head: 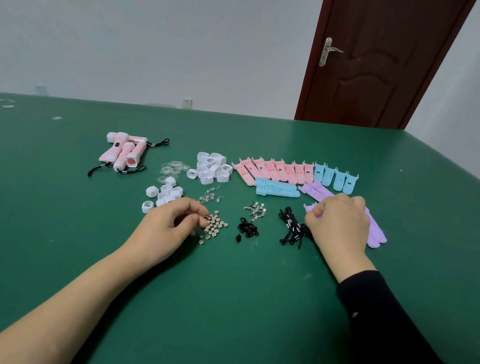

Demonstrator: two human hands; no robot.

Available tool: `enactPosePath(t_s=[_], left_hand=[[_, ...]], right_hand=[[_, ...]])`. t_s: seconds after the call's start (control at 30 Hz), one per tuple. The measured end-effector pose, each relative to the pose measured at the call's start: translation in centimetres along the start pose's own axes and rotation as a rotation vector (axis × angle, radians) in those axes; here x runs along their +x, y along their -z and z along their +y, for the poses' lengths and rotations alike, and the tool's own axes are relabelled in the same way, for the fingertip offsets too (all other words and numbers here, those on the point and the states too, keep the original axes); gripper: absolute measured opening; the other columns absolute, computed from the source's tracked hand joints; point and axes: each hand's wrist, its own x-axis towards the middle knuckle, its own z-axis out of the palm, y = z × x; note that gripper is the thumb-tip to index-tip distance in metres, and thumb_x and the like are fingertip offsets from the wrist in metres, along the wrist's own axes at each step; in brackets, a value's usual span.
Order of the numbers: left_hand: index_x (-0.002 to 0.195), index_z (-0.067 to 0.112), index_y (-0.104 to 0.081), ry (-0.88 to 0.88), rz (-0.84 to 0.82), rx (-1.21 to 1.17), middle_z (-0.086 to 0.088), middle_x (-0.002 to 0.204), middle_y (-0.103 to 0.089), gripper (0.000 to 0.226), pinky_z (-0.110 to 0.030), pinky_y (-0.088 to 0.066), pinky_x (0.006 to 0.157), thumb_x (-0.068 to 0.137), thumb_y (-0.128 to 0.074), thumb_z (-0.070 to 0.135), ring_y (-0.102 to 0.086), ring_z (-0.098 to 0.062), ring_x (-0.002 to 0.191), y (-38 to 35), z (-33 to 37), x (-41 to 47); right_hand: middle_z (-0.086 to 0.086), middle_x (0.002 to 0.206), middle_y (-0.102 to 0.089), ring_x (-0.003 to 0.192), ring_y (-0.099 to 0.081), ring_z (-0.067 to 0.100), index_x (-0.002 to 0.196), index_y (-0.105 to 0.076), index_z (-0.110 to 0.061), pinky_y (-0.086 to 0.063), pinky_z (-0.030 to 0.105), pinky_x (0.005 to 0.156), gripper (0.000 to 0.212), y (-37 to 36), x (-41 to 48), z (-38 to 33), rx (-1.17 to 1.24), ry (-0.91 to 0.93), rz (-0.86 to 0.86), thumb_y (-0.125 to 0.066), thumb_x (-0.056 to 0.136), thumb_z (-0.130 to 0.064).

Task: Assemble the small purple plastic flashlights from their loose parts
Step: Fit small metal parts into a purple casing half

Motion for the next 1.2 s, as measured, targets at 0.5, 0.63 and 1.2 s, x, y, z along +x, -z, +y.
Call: enactPosePath(t_s=[0.5,0.63,1.2], left_hand=[[0.092,0.029,-0.064,0.008,0.011,-0.024,0.015,0.085,-0.072,0.027,-0.007,-0.044,0.070,0.097,-0.050,0.006,-0.065,-0.004,0.071,0.0,0.0,0.0],[0.095,0.033,-0.062,-0.017,0.075,-0.041,0.016,0.087,-0.072,0.028,-0.006,-0.042,0.069,0.097,-0.052,0.007,-0.061,0.000,0.075,0.0,0.2,0.1],[0.109,0.010,-0.062,0.210,-0.007,-0.801,-0.011,0.095,-0.059,0.024,-0.031,-0.053,0.083,0.101,-0.049,0.028,-0.067,-0.018,0.089,-0.1,3.7,1.7]], right_hand=[[-0.004,0.097,-0.049,0.064,-0.047,0.001,0.075,-0.059,-0.016,-0.033,0.019,0.054,0.013,-0.1,-0.5,-1.3,0.494,0.066,0.258,-0.061,0.088,-0.017],[-0.010,0.091,-0.047,0.078,-0.049,-0.011,0.076,-0.061,-0.013,-0.035,0.001,0.067,0.011,0.3,-1.6,-3.6,0.749,0.160,0.328,-0.064,0.085,-0.009],[-0.002,0.082,-0.055,0.076,-0.050,-0.005,0.067,-0.048,-0.020,-0.039,0.004,0.063,0.028,-1.4,-4.7,-13.6,1.238,0.237,-0.053,-0.068,0.081,-0.007]])
